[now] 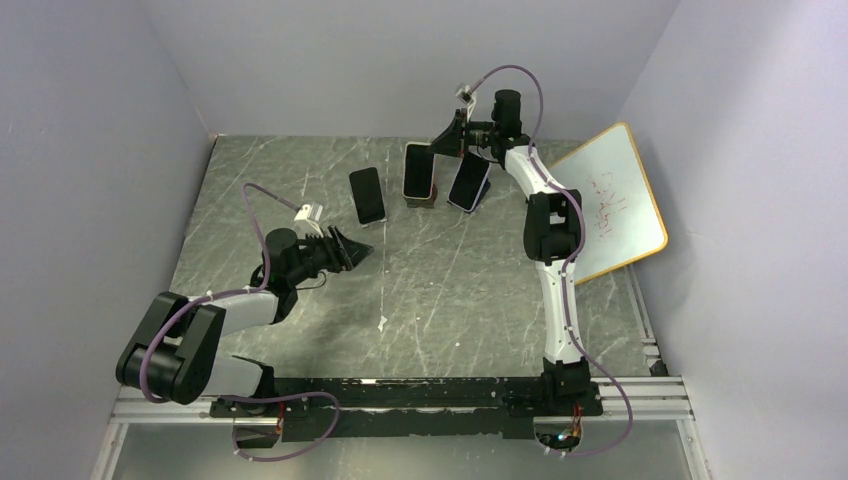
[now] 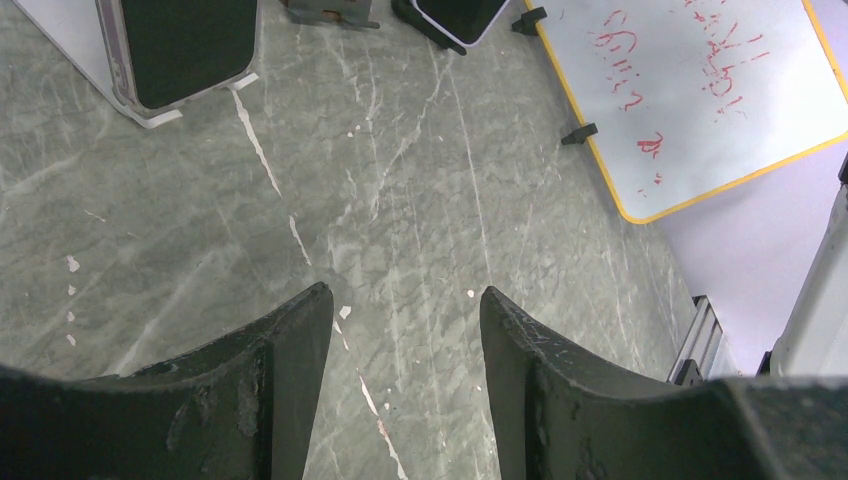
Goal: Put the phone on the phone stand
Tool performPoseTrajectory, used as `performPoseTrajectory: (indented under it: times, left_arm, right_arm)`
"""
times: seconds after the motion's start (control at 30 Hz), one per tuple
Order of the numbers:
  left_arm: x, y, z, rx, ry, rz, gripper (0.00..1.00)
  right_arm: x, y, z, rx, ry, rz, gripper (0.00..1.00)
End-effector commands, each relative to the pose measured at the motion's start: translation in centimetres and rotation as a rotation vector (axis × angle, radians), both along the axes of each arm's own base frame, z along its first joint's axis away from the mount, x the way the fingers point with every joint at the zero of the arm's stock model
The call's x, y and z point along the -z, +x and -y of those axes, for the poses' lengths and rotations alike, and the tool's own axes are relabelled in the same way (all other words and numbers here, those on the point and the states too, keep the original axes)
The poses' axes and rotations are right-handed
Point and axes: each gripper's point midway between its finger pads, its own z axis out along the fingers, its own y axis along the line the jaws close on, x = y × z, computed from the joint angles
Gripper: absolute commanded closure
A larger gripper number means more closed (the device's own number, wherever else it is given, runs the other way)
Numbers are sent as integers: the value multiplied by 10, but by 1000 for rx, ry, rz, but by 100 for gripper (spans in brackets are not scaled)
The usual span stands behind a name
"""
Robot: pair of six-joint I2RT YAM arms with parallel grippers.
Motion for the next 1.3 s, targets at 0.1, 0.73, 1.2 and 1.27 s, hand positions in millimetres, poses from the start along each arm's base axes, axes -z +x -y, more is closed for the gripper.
performPoseTrajectory:
  times: [0.1, 0.73, 1.2, 1.27]
  left_arm:
    - [-3, -1, 1, 17, -15, 22, 39]
    - [-2, -1, 2, 20, -18, 17, 39]
    - [-2, -1, 2, 24, -20, 18, 39]
    - [-2, 0, 3, 24, -21, 16, 39]
  right_arm:
    - [-44, 2, 18, 11, 6, 110, 100]
    - [-51, 4, 18, 6, 18, 118, 100]
    - [-25, 1, 18, 10, -20, 76, 100]
    - [-21, 0, 15, 9, -28, 75, 100]
